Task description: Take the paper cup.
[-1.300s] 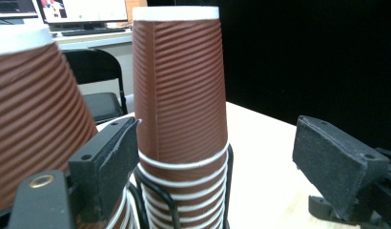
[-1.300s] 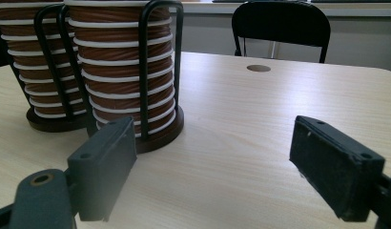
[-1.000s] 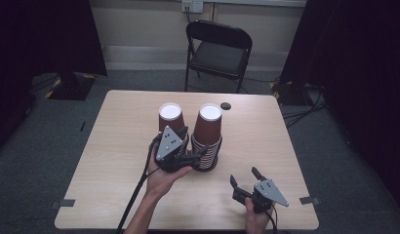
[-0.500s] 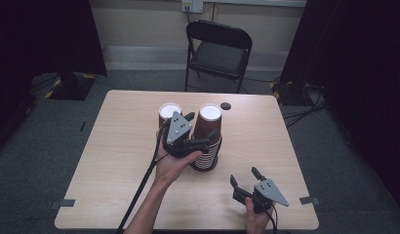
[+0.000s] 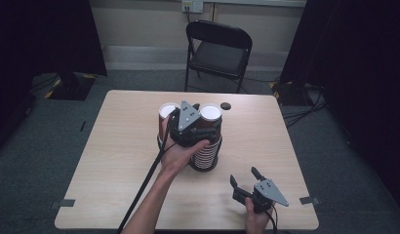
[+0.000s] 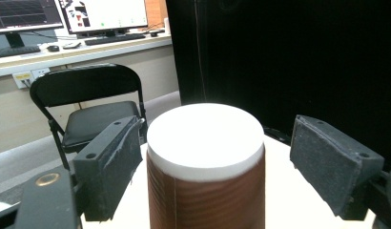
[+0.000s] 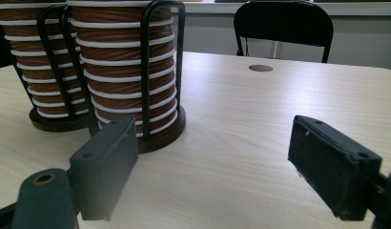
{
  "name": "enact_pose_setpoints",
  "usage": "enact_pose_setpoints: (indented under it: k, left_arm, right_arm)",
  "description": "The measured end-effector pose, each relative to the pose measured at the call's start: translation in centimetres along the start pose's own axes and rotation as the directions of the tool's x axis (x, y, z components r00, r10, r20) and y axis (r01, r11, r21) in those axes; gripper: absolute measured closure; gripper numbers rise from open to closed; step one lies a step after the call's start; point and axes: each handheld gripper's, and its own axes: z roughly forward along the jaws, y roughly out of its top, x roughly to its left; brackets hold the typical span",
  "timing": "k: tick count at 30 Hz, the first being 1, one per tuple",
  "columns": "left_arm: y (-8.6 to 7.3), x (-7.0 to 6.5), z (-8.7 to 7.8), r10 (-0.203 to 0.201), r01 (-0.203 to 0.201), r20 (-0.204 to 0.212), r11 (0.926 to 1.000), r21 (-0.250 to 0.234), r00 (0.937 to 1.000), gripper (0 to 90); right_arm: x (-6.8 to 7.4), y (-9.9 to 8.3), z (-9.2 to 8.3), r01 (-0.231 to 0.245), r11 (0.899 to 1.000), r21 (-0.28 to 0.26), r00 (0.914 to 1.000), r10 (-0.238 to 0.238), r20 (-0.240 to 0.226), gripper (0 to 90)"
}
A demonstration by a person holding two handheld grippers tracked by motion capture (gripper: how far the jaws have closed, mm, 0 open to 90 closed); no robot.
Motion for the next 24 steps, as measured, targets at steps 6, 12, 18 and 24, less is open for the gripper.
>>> enact_pose_setpoints:
  k: [6,12,18,24]
  left_arm:
    - [0.5,-0.3,1.0,0.025,-0.025,-0.016,0.9992,0.031,0.9996,16.8]
    - [0.4,-0.5,2.1,0.058,-0.055,-0.035,0.9950,0.084,0.9977,16.5]
    - [-0.1,-0.4,2.8,0.052,-0.048,-0.032,0.9918,0.118,0.9981,15.8]
    - [-0.7,-0.1,3.1,0.065,-0.061,-0.025,0.9895,0.131,0.9976,19.9]
  right_arm:
    - [0.0,0.0,0.0,-0.001,1.000,-0.001,1.0000,0.001,-0.004,16.3]
    - [0.0,0.0,0.0,0.002,1.000,-0.004,1.0000,-0.002,-0.006,16.3]
    - [0.0,0.0,-0.1,-0.001,1.000,-0.009,1.0000,0.000,-0.004,16.3]
    - [0.0,0.0,-0.1,0.001,1.000,-0.013,1.0000,-0.001,0.001,16.3]
